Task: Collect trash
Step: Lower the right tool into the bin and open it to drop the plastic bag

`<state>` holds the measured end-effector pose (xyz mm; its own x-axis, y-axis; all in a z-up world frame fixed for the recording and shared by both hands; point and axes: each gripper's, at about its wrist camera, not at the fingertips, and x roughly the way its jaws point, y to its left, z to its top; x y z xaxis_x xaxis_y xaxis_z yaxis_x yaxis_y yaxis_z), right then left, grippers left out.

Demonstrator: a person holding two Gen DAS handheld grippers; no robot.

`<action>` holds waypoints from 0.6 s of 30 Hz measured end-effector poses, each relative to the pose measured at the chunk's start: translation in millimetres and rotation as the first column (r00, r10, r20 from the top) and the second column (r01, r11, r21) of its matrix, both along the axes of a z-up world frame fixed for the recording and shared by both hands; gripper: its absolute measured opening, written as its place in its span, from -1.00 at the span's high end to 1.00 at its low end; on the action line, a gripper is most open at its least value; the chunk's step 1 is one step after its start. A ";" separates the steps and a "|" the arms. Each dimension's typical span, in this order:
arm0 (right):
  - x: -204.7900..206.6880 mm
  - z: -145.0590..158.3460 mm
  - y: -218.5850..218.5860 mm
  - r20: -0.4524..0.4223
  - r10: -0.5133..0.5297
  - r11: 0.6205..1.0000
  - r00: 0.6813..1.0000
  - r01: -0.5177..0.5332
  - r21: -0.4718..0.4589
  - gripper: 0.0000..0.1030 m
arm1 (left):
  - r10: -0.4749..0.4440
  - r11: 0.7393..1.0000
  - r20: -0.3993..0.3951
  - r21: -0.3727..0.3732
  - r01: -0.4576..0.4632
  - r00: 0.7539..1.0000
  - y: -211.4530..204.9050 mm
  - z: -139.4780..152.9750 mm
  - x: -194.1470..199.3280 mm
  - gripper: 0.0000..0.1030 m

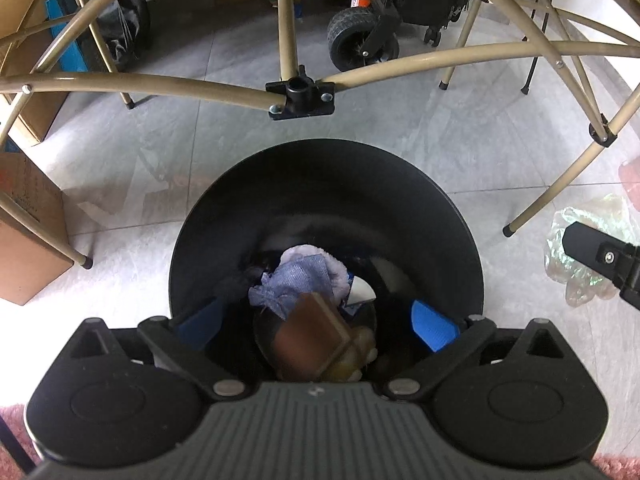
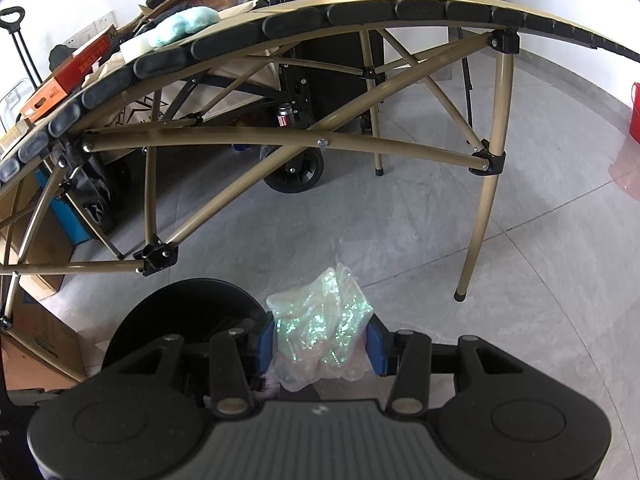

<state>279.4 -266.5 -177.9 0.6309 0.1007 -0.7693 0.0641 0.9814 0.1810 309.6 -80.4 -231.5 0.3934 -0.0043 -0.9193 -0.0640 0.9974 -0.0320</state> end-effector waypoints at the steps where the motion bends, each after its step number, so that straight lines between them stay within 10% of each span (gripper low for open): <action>1: 0.0 0.1 0.3 0.001 0.001 1.000 1.000 -0.001 -0.002 0.14 | -0.001 1.000 0.001 0.000 0.001 1.000 -0.1 0.3 0.0 -1.00; 18: -2.4 7.1 5.2 0.020 0.016 1.000 1.000 -0.016 0.005 0.13 | -0.012 1.000 0.017 0.018 0.012 1.000 3.4 23.2 -11.1 -1.00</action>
